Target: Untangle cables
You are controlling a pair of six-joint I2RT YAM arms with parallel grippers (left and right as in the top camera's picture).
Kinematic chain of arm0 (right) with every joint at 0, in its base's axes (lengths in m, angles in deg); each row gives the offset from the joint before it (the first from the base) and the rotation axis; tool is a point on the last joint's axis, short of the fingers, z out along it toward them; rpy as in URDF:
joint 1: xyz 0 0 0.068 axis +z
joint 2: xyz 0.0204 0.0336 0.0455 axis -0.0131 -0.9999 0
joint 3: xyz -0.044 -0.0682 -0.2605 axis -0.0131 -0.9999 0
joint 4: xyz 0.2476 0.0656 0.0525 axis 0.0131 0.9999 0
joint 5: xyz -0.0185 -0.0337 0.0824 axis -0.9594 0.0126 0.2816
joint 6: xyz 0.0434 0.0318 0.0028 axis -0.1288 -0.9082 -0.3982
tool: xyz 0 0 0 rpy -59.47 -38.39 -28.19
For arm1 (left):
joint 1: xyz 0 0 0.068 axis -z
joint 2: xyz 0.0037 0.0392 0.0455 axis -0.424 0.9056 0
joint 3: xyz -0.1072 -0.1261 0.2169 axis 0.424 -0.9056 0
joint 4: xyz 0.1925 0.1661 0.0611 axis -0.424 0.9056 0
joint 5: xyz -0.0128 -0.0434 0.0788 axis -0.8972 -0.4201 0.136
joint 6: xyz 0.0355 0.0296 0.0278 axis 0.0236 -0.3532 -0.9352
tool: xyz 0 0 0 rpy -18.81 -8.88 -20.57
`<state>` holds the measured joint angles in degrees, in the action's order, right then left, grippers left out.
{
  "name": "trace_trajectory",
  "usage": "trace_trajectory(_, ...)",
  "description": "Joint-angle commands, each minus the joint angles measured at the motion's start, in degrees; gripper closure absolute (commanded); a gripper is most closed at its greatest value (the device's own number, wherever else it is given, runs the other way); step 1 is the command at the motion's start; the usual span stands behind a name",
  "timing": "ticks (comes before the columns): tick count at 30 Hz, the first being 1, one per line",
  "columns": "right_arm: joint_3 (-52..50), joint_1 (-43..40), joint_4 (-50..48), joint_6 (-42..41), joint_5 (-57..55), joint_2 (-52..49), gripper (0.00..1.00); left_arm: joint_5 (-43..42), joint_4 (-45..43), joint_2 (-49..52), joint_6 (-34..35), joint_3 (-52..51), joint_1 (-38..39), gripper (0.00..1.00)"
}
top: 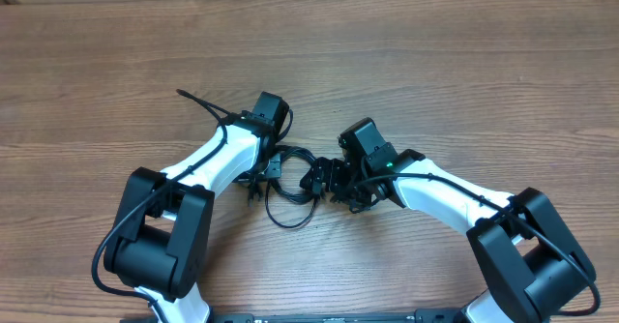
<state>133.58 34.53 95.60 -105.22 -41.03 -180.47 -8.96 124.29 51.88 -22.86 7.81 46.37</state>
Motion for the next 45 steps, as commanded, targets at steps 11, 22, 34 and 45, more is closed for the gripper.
trace_trajectory(11, -0.9, -0.1, 6.0, 6.2, -5.6, 6.0, 0.63, -1.3, -0.5, 3.5, 0.1, -2.5, -0.6, 0.96)
trace_trajectory(22, -0.9, -0.1, 6.1, 6.2, -7.1, 6.0, 0.00, -1.1, 14.5, 0.0, -0.8, 12.5, -0.8, 0.96)
trace_trajectory(34, -0.9, -0.1, 6.0, 6.2, -7.9, 6.0, 0.00, -5.7, 24.9, 0.9, -1.8, 22.9, -0.7, 0.60)
trace_trajectory(45, -0.9, -0.1, 5.8, 6.2, -7.9, 6.0, 0.96, -17.4, 15.4, 1.3, -4.3, 13.2, -0.5, 0.67)
